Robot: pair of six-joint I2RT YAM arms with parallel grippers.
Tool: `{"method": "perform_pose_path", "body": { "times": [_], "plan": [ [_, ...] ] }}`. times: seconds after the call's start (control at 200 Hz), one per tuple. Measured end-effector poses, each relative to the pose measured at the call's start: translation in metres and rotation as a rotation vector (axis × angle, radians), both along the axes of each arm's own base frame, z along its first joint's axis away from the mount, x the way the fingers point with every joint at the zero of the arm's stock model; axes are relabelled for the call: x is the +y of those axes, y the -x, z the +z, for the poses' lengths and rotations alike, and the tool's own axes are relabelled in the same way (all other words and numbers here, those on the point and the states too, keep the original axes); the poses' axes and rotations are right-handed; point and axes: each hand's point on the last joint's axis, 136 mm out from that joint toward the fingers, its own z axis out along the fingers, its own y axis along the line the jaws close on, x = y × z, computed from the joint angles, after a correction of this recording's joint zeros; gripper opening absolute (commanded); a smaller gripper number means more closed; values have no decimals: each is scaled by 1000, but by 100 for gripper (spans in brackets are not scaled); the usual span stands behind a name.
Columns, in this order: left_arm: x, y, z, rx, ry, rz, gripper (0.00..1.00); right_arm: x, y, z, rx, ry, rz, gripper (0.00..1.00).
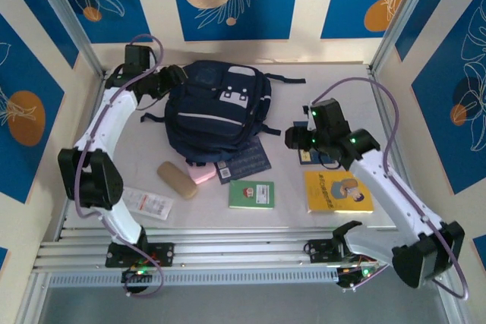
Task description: Pack the student bag
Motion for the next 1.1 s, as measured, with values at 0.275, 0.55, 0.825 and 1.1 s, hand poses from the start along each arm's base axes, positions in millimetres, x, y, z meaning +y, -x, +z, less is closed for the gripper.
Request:
{"method": "perform_pose_path", "body": {
  "times": [0.275,0.55,0.825,1.1],
  "plan": [
    [-19,101,-77,224,-43,-102,70,27,-2,-46,226,-74,25,70],
    [-41,190,-103,265,-49,-216,70,79,21,-88,390,-81,184,73],
    [-110,255,-163,384,-110,-484,70,60,21,-130,498,-136,87,76],
    [-148,275,-203,458,-107,-611,68,38,61,-159,630,-241,-33,77]
  ]
}}
